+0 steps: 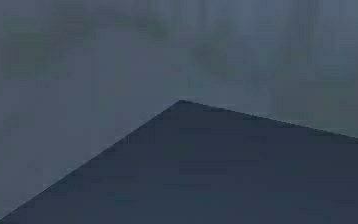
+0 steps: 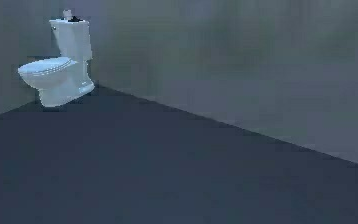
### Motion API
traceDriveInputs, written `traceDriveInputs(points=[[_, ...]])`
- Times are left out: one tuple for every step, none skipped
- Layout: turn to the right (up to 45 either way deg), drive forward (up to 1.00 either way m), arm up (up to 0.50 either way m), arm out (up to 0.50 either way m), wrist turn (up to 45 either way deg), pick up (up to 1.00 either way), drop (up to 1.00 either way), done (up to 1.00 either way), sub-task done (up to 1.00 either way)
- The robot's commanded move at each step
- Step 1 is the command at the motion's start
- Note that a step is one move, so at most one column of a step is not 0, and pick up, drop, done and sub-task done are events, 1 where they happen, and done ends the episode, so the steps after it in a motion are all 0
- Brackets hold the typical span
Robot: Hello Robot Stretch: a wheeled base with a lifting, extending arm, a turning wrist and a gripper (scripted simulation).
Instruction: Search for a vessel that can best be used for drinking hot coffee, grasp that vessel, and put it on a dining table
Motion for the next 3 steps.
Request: traceDriveInputs(points=[[-45.0,0.0,0.0,0.0,0.0,0.0,0.0,0.0,0.0],[-33.0,0.0,0.0,0.0,0.0,0.0,0.0,0.0,0.0],[0.0,1.0,0.0,0.0,0.0,0.0,0.0,0.0,0.0]])
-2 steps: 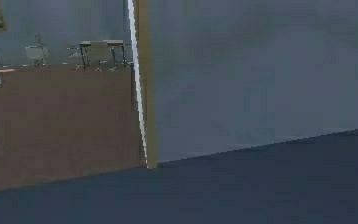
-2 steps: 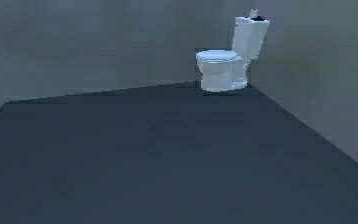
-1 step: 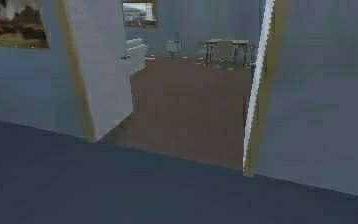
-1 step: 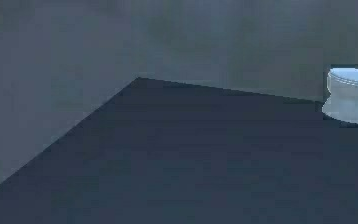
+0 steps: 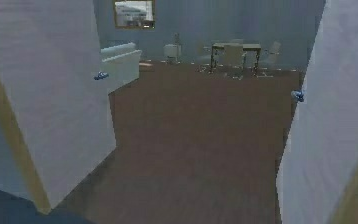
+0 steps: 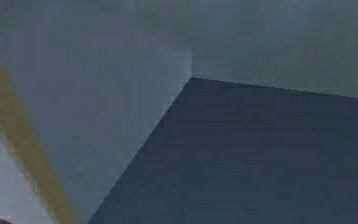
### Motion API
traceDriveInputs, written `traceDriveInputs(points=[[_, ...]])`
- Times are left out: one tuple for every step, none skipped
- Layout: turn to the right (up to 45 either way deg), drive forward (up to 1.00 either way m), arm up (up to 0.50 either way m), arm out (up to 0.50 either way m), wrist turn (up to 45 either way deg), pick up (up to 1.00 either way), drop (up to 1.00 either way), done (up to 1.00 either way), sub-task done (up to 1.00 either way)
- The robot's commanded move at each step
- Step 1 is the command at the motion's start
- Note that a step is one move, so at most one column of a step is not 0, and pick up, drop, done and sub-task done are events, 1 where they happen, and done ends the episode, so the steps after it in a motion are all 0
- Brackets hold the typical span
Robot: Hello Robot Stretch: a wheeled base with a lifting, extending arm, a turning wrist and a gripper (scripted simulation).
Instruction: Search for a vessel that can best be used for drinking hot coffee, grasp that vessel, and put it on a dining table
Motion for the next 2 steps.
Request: traceDriveInputs(points=[[-6.0,0.0,0.0,0.0,0.0,0.0,0.0,0.0,0.0],[0.0,0.5,0.0,0.0,0.0,0.0,0.0,0.0,0.0]])
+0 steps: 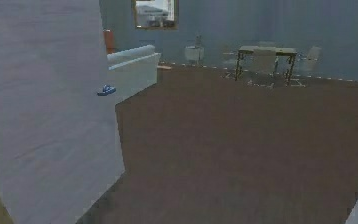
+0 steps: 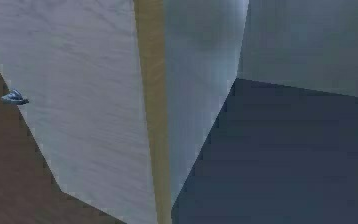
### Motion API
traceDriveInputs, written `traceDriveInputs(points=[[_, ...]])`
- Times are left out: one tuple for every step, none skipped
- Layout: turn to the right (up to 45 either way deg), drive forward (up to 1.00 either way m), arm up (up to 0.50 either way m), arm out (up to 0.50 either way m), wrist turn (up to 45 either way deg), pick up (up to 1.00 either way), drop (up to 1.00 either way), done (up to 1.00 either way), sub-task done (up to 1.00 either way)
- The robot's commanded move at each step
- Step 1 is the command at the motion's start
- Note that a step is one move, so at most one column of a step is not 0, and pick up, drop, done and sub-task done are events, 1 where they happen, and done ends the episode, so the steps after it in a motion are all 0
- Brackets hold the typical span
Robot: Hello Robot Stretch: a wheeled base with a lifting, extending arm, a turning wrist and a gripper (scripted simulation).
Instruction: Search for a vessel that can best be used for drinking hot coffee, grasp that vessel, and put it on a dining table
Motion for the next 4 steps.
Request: traceDriveInputs(points=[[6.0,0.0,0.0,0.0,0.0,0.0,0.0,0.0,0.0],[0.0,1.0,0.0,0.0,0.0,0.0,0.0,0.0,0.0],[6.0,0.0,0.0,0.0,0.0,0.0,0.0,0.0,0.0],[0.0,0.45,0.0,0.0,0.0,0.0,0.0,0.0,0.0]])
